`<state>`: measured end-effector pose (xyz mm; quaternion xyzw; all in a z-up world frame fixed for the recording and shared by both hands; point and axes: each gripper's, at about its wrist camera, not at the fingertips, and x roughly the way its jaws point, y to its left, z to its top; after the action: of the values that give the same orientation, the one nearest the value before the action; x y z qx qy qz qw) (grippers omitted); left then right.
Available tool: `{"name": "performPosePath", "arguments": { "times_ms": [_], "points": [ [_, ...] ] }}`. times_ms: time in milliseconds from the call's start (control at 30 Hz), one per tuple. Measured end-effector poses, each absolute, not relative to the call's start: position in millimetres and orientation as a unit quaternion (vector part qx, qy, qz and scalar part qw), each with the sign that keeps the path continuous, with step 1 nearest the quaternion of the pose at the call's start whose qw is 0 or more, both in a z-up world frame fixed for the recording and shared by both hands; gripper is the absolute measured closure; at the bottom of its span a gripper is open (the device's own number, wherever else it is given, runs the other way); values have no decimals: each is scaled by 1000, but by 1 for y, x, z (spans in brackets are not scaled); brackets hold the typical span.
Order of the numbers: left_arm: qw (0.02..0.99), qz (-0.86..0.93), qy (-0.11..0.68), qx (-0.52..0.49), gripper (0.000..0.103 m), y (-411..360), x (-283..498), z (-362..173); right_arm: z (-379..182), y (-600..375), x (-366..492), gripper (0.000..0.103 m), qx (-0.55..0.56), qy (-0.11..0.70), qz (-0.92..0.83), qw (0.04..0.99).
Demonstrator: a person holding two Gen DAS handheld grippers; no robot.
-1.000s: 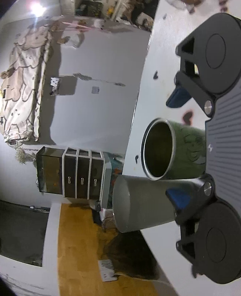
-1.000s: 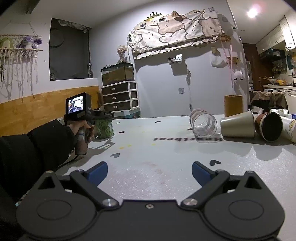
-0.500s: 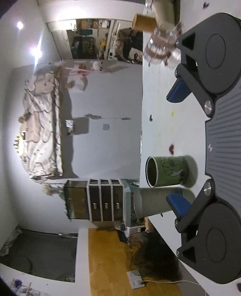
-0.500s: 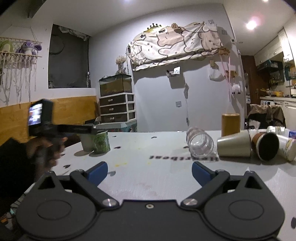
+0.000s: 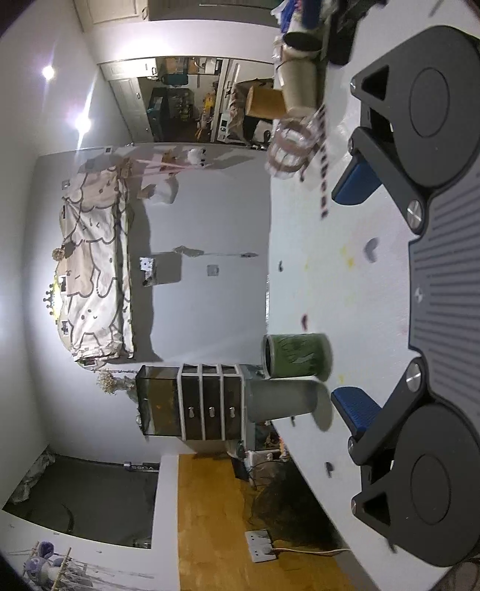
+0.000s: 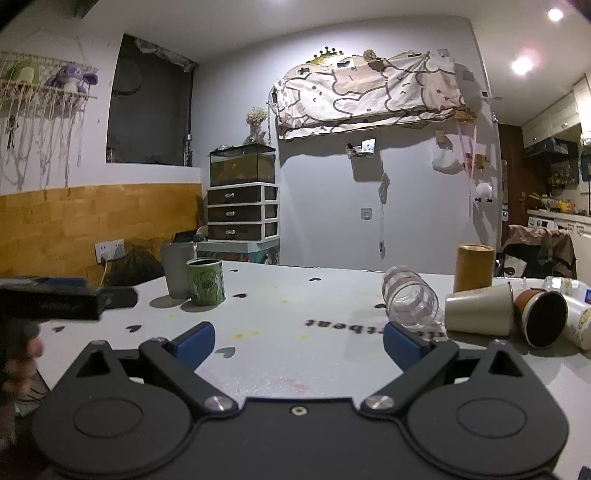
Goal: Flip cup upright
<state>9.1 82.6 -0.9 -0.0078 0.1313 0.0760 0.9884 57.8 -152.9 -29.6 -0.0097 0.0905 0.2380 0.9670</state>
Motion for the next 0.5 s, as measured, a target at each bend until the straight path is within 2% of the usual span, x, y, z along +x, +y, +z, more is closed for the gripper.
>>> {"name": "performPosePath", "arguments": {
  "times_ms": [500],
  "points": [
    [983, 108, 148, -24, 0, 78, -19, -13, -36, -144, 57, 4, -31, 92, 225, 970]
  ]
}}
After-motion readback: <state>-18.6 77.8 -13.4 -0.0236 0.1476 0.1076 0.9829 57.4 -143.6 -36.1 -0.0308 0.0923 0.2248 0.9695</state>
